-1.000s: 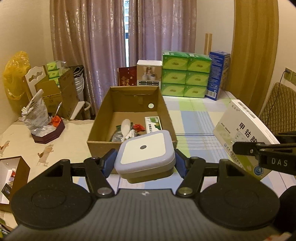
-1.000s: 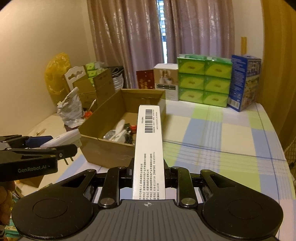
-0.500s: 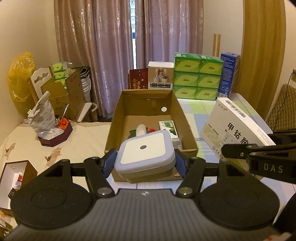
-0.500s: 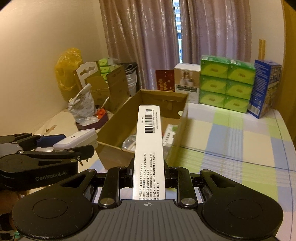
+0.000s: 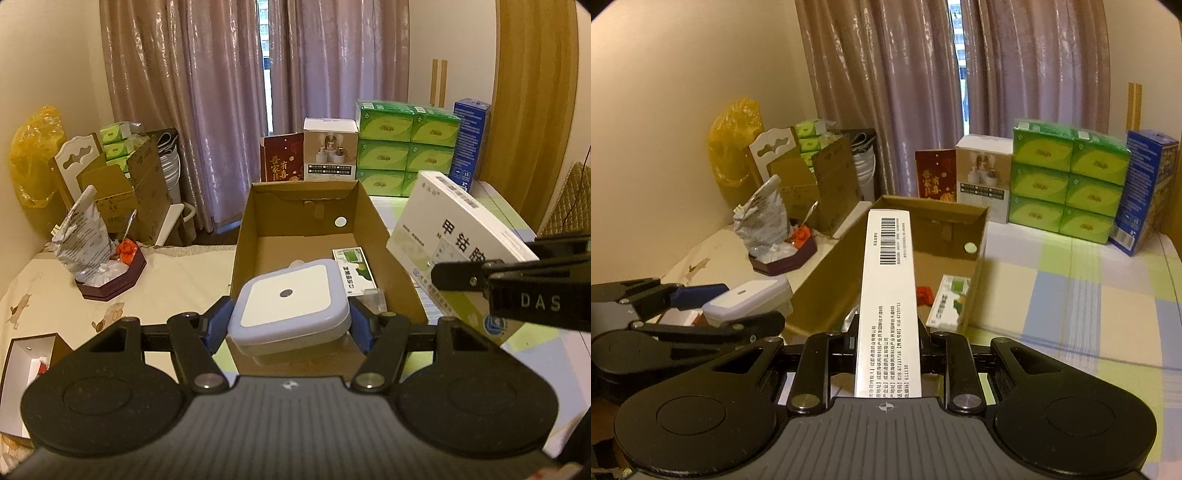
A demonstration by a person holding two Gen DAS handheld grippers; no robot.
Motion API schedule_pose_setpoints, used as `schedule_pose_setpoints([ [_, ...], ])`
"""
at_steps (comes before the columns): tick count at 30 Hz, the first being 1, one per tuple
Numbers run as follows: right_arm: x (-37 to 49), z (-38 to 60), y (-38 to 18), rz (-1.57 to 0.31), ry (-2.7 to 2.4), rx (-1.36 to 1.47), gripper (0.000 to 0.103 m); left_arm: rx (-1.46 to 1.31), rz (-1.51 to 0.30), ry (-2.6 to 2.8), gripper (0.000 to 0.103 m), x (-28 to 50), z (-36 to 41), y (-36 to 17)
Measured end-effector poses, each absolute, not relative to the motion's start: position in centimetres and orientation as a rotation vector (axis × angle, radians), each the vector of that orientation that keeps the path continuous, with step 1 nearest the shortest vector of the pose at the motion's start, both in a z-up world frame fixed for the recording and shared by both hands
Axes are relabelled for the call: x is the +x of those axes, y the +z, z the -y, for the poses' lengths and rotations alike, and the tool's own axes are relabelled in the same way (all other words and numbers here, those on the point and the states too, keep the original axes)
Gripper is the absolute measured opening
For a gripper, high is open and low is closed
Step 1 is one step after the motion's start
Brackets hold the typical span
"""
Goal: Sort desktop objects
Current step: 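Lift the night-light and medicine box and carry both toward the cardboard box, then release the night-light with the left tool while the right tool drops the medicine box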
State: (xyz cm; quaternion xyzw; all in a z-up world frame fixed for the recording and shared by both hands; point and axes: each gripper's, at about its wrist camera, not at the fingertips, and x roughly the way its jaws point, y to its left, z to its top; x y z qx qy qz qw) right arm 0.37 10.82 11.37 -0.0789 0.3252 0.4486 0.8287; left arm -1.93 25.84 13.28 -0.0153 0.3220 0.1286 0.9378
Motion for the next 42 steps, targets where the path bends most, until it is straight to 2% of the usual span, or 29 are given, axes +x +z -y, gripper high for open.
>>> schedule_pose_setpoints([
  [19,6.5,-15.0,8.4,-0.745,0.931,-0.165,0.021,-0.012,-0.702,0.228,0.061,6.1,-28.7,11.7],
  [36,9.4,-16.6,6.6,-0.768,0.91,-0.149,0.021,-0.076,-0.73,0.229,0.061,9.0,-30.6,8.9],
  [38,9.7,-16.7,6.4,-0.771,0.908,-0.148,0.021,-0.09,-0.718,0.245,0.065,9.2,-31.0,8.6],
  [42,10.0,-16.7,6.1,-0.778,0.908,-0.142,0.021,-0.095,-0.72,0.254,0.065,9.3,-31.4,8.2],
])
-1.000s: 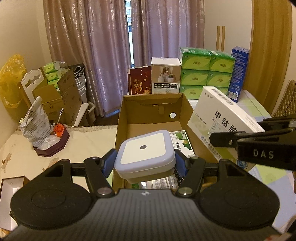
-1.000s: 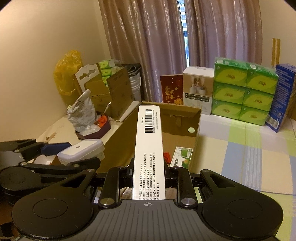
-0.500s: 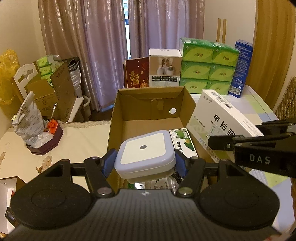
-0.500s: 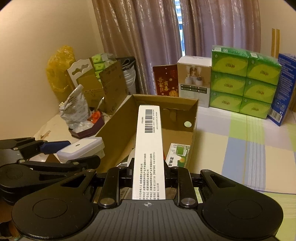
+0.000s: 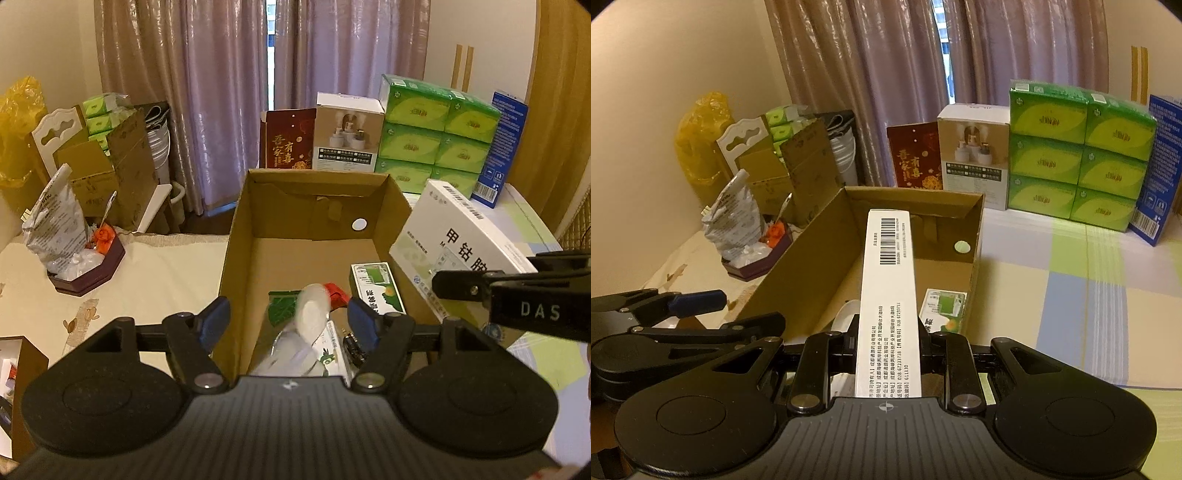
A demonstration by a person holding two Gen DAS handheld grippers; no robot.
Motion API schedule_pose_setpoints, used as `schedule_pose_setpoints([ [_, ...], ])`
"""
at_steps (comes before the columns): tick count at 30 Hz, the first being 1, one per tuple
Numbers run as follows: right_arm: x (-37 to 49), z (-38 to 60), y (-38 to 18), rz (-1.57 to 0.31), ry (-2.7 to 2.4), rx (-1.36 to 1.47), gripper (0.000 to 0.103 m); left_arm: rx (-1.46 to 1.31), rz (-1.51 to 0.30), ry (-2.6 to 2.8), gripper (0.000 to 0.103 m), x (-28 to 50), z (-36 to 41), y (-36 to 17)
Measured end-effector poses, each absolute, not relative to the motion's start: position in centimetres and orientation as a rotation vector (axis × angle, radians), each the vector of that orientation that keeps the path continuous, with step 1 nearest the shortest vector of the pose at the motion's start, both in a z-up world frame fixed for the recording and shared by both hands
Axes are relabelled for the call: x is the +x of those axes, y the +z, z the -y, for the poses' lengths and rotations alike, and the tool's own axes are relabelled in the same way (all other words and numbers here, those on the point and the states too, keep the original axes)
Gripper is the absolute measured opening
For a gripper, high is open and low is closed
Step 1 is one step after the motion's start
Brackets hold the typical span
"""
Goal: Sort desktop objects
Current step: 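Release the night-light with the left tool while the right tool drops the medicine box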
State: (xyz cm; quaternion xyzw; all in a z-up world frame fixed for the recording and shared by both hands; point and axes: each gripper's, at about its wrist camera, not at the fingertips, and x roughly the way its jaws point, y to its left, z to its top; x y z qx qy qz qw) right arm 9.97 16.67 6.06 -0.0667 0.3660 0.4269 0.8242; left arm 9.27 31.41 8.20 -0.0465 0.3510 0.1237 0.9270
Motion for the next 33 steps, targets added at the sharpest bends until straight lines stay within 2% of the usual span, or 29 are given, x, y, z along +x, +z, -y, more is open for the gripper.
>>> schedule_pose_setpoints([
  [25,10.2,-17.8,5.5,-0.798,0.937,-0.089,0.022,-0.077,-0.739,0.265,0.066,8.6,-31.6,7.8],
  [26,10.2,-17.9,5.6,-0.796,0.94,-0.092,0.024,-0.079,-0.739,0.265,0.066,8.5,-31.6,7.8],
  [27,10.3,-17.9,5.6,-0.79,0.937,-0.095,0.036,-0.08,-0.738,0.266,0.067,8.4,-31.7,7.8],
  [28,10.3,-17.6,5.7,-0.778,0.934,-0.088,0.054,-0.078,-0.738,0.268,0.067,8.4,-31.7,7.7],
  [29,10.3,-17.5,5.7,-0.77,0.928,-0.085,0.06,-0.076,-0.739,0.269,0.067,8.3,-31.7,7.7],
  [33,10.6,-16.7,5.4,-0.777,0.907,-0.089,0.06,-0.074,-0.741,0.272,0.068,8.1,-31.6,7.6],
])
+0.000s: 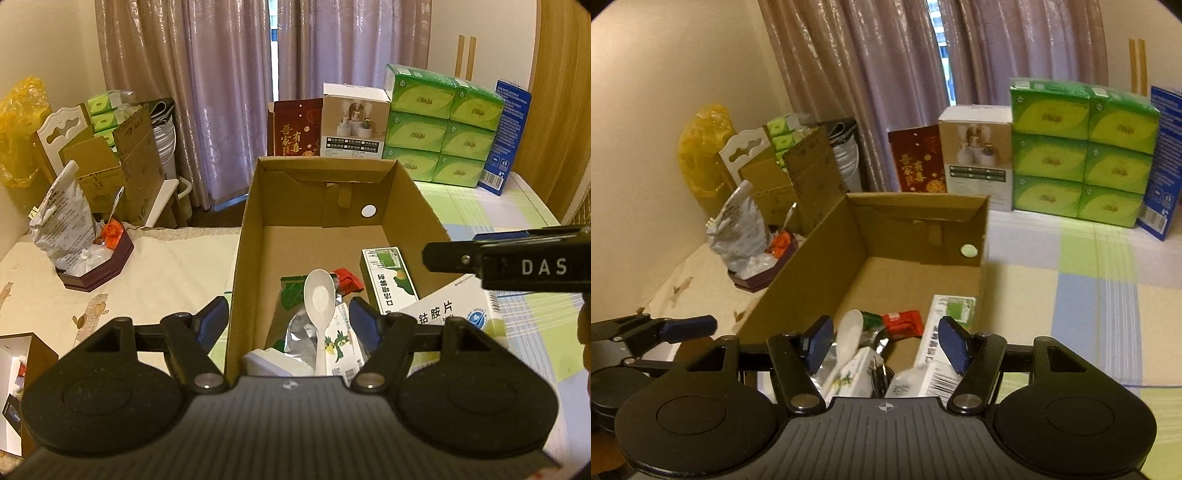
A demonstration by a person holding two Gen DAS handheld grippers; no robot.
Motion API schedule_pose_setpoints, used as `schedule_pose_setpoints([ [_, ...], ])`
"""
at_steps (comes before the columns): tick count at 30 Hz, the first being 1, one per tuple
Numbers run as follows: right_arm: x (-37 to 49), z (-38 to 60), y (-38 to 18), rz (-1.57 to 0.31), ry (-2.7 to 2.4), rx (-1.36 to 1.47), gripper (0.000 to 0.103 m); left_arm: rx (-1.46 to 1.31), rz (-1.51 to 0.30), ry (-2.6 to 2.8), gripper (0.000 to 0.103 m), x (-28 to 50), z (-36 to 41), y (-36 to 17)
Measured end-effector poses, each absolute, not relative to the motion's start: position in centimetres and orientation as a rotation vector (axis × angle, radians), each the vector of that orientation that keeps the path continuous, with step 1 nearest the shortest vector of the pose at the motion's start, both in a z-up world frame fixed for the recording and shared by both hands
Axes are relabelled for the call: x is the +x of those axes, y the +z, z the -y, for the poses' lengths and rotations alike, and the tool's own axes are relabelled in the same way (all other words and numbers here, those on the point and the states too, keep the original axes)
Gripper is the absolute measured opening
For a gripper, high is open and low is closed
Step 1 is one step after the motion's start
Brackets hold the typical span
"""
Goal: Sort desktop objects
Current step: 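Release the night-light with the left tool while the right tool drops the medicine box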
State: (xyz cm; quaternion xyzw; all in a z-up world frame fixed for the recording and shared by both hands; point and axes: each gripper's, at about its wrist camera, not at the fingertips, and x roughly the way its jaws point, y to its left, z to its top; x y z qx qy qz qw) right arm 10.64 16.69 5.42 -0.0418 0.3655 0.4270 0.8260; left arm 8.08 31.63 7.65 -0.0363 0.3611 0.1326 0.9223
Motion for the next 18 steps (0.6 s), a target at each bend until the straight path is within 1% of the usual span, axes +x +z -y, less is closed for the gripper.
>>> schedule_pose_setpoints([
  [2,10.7,-16.2,5.2,-0.778,0.897,-0.092,0.06,-0.077,-0.742,0.273,0.068,8.0,-31.5,7.6],
  [3,10.7,-16.0,5.2,-0.779,0.894,-0.095,0.06,-0.078,-0.741,0.273,0.071,7.9,-31.5,7.6],
  [4,10.7,-15.7,5.1,-0.78,0.89,-0.098,0.06,-0.077,-0.74,0.275,0.076,7.8,-31.4,7.6],
  [6,10.8,-15.3,5.1,-0.78,0.884,-0.099,0.061,-0.066,-0.734,0.278,0.081,7.5,-31.2,7.7],
  [8,10.7,-14.9,5.2,-0.783,0.878,-0.098,0.061,-0.06,-0.734,0.28,0.083,7.5,-31.0,7.8],
  [9,10.6,-14.7,5.2,-0.784,0.878,-0.097,0.061,-0.059,-0.732,0.283,0.088,7.3,-30.9,7.9],
  [13,10.0,-13.9,5.8,-0.778,0.876,-0.093,0.063,-0.05,-0.723,0.298,0.097,6.8,-30.8,8.4],
  [16,9.3,-13.2,6.2,-0.778,0.876,-0.089,0.067,-0.047,-0.712,0.308,0.102,6.0,-30.6,8.9],
  [18,8.7,-12.6,6.4,-0.779,0.878,-0.092,0.069,-0.047,-0.706,0.315,0.102,5.4,-30.4,9.1],
])
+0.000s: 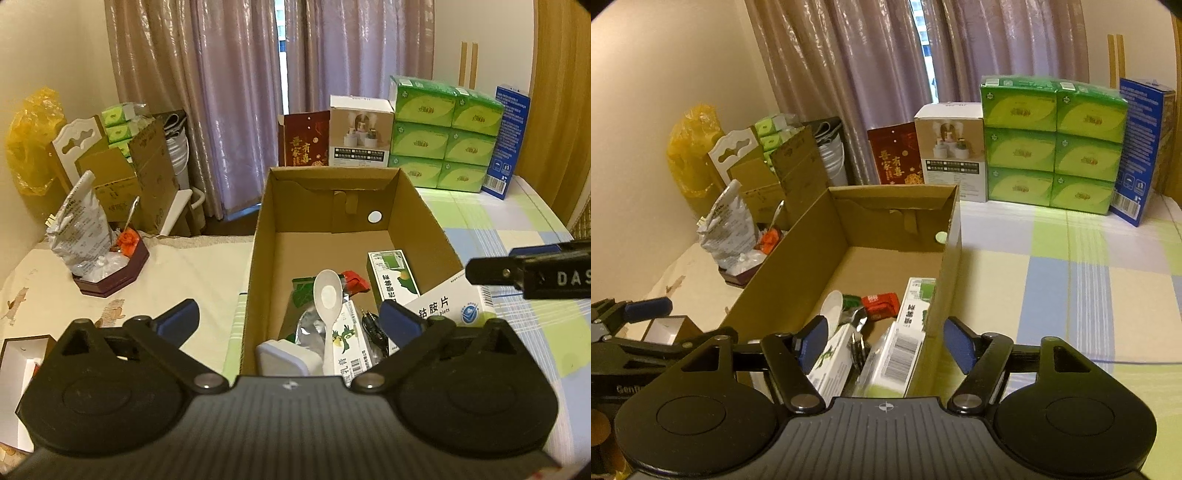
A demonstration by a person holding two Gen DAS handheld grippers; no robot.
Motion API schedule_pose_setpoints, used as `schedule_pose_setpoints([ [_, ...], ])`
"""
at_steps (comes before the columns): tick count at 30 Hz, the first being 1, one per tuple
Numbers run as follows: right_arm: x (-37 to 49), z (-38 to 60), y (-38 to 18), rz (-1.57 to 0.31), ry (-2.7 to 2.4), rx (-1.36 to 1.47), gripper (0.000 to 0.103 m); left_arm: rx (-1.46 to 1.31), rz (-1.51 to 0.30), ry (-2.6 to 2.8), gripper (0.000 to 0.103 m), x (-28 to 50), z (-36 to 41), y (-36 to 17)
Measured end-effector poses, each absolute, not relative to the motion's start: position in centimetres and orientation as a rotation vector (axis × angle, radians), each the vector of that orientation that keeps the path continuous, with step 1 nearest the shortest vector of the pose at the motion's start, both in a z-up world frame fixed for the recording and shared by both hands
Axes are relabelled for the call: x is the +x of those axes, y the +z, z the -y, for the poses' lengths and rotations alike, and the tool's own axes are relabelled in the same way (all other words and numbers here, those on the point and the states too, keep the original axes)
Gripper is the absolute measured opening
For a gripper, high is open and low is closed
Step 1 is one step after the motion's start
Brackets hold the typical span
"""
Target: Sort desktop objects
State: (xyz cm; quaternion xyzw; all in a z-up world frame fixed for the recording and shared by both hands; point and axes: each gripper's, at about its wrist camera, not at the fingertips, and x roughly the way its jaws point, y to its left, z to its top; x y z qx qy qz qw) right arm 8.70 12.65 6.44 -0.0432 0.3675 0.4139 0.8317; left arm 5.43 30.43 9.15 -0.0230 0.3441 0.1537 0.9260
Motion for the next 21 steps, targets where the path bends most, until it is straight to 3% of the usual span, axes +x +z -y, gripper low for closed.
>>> schedule_pose_setpoints([
  [8,5.5,-10.3,7.1,-0.781,0.88,-0.107,0.085,-0.047,-0.683,0.329,0.102,2.7,-29.2,10.3],
  [21,0.7,-6.8,8.8,-0.763,0.891,-0.115,0.094,-0.074,-0.684,0.377,0.102,-2.5,-26.1,12.0],
])
